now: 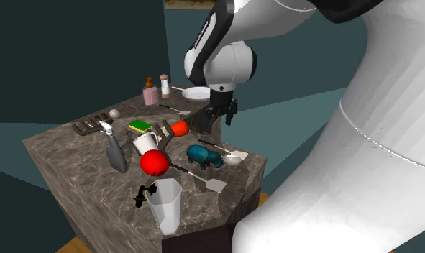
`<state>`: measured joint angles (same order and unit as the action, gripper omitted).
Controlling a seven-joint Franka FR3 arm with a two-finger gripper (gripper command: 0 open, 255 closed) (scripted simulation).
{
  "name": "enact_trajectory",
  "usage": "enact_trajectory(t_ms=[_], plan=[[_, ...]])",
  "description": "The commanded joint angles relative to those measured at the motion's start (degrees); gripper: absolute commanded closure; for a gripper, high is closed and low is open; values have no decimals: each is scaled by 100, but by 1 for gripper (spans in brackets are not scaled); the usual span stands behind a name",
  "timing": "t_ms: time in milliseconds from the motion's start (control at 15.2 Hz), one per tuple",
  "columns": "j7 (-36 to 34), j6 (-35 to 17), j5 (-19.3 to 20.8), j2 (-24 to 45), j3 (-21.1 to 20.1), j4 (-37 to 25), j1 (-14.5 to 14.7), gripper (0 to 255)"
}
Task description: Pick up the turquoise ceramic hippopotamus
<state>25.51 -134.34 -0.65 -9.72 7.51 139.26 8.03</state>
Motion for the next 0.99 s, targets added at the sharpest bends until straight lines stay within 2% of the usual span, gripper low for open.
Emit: enact_trajectory(t_ms=[0,726,924], plan=[[192,-349,-48,427,0,-82,54,0],[1159,-1606,-308,2918,-232,-1312,121,0],[1195,-1755,-330,3116,-260,-1360,105,0]])
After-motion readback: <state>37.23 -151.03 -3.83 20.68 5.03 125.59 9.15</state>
